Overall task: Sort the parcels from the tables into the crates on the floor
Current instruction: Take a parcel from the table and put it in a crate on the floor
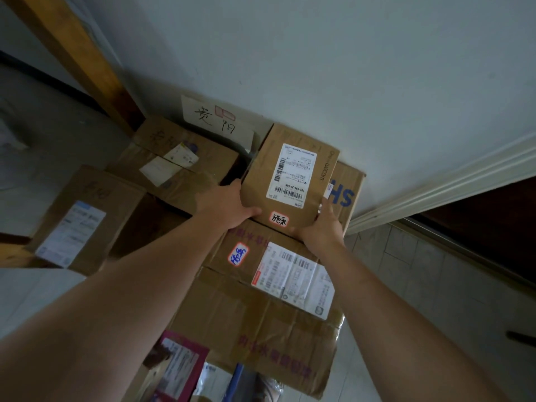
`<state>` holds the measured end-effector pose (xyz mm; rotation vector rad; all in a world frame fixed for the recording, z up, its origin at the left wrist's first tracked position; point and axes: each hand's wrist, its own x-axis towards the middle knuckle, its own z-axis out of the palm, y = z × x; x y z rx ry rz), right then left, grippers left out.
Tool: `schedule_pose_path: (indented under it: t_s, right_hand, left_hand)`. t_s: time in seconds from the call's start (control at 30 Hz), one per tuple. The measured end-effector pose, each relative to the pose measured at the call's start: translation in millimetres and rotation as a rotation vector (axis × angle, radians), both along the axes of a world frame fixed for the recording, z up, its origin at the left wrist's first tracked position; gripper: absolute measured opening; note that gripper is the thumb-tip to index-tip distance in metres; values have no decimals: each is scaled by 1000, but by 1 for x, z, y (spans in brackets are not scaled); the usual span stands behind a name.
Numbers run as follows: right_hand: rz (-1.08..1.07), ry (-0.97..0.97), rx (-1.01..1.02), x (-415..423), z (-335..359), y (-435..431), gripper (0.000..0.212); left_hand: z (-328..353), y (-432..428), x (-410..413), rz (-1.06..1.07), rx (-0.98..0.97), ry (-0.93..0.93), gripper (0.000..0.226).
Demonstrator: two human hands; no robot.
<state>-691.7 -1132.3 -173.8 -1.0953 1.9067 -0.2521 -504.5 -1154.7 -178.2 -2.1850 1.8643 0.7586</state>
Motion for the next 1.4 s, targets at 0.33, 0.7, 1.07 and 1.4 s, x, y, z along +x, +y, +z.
schedule_pose_path:
  t_s: [0.33, 0.7, 1.07, 1.4]
  right_hand:
    - [68, 133, -61, -2, 15, 13, 61]
    - [150, 209, -139, 12, 89, 78, 59]
    - [-197, 114, -338, 122, 213, 196, 42]
    - [-289, 65, -417, 215, 304, 289, 44]
  left_hand:
    - [9, 13, 9, -38, -146, -47, 63]
    - [96, 76, 21, -26, -232, 139, 49]
    - [235, 174, 106, -159, -295, 379, 39]
    - [325, 267, 194, -151, -377, 467, 44]
